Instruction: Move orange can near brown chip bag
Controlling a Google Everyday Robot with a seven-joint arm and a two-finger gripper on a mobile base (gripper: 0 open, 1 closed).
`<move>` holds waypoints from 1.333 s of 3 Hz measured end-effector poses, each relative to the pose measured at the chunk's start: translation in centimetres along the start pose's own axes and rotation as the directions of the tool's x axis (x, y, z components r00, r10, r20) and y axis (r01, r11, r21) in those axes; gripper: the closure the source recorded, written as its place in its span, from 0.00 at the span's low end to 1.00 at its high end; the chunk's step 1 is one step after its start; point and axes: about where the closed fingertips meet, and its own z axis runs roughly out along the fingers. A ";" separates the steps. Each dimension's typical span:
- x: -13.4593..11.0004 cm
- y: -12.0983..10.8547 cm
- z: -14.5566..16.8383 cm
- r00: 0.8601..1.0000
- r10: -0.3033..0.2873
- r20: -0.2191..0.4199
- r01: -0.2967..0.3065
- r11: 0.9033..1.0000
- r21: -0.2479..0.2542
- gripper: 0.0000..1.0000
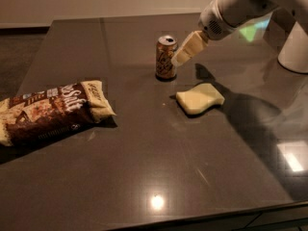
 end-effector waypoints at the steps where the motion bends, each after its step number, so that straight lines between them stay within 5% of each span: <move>1: -1.2 0.3 2.6 1.000 0.009 0.027 -0.008 0.999 -0.034 0.00; 3: -2.7 1.4 5.6 0.998 0.018 0.067 -0.011 0.996 -0.090 0.41; 4: -3.4 2.3 5.4 0.995 0.008 0.097 0.003 0.994 -0.111 0.72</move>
Offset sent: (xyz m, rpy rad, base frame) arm 0.0259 0.0601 -0.0290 0.0989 0.0389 0.0610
